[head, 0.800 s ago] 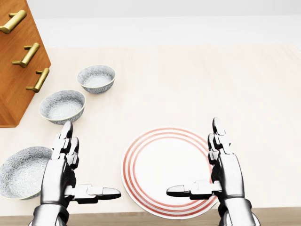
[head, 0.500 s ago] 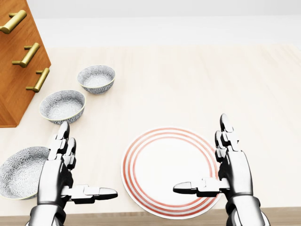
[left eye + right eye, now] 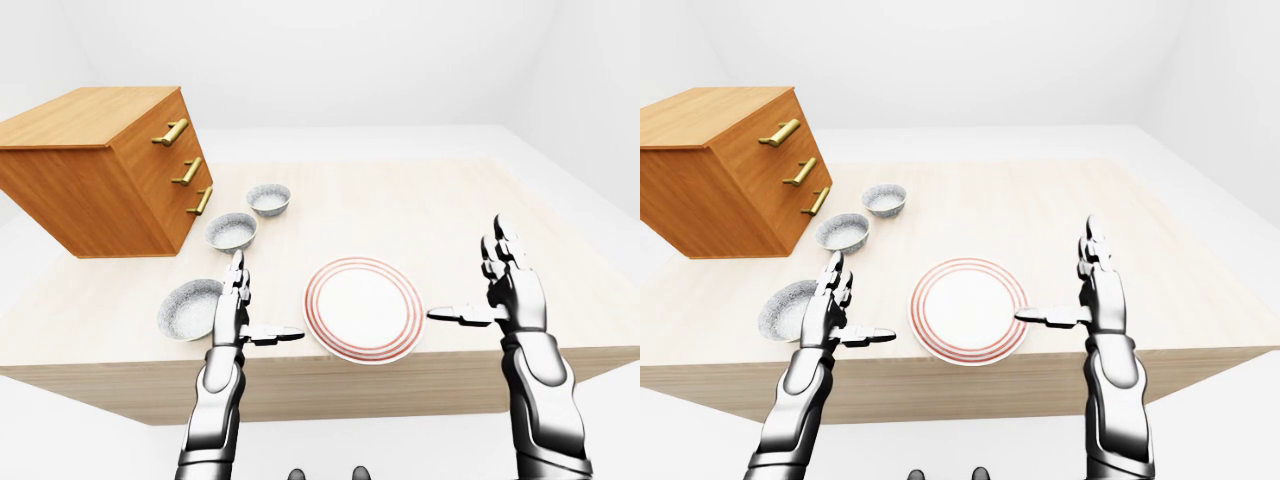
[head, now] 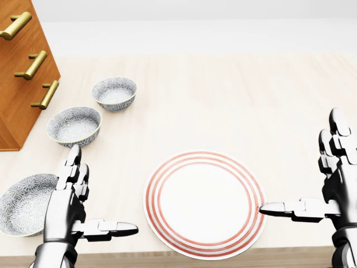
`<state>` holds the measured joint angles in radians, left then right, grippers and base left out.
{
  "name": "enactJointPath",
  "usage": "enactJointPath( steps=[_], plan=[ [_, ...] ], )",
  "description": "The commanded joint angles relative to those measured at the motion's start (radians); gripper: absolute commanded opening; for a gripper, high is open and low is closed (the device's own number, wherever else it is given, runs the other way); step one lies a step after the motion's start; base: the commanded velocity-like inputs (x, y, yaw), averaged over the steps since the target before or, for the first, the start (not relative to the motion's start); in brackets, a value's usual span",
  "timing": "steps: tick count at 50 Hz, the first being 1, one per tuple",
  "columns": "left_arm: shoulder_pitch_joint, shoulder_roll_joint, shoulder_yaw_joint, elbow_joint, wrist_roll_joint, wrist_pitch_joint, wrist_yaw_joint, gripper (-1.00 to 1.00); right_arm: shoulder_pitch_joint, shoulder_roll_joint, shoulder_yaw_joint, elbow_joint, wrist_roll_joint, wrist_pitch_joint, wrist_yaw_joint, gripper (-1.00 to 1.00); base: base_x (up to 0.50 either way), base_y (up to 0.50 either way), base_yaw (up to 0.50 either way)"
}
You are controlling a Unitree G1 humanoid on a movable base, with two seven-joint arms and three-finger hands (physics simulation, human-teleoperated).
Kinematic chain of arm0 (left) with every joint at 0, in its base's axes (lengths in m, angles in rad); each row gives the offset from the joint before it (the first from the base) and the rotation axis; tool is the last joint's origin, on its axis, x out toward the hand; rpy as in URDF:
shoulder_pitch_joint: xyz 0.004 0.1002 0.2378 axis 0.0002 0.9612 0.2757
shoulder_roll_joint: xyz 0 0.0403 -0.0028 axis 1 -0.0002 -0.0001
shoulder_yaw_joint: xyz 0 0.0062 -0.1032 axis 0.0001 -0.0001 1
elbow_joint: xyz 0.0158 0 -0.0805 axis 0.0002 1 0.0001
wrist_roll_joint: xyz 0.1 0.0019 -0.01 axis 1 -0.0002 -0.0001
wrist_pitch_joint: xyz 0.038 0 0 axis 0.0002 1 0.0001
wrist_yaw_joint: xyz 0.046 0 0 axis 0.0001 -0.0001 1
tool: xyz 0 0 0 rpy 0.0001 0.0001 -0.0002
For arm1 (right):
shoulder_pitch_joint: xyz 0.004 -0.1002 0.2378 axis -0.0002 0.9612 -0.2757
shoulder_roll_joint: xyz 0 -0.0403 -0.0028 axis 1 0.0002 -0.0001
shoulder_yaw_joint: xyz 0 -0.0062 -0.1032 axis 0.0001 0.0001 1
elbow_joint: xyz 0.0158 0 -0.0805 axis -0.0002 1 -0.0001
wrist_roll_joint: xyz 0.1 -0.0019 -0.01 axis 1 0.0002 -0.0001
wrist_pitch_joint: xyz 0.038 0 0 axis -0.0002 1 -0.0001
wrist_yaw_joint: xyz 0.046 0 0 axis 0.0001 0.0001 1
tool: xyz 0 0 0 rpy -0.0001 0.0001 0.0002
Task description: Put the bowl in the middle on the plate.
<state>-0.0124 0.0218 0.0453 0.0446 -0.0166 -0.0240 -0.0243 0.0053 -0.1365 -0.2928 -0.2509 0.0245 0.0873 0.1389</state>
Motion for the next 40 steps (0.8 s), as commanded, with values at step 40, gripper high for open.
enactJointPath(
  steps=[40],
  plan=[
    [-0.015,0.003,0.003,0.049,0.004,-0.031,0.006,1.00,0.015,-0.276,-0.499,0.211,0.114,0.000,0.139,1.00,0.00,0.00,0.00]
  ],
)
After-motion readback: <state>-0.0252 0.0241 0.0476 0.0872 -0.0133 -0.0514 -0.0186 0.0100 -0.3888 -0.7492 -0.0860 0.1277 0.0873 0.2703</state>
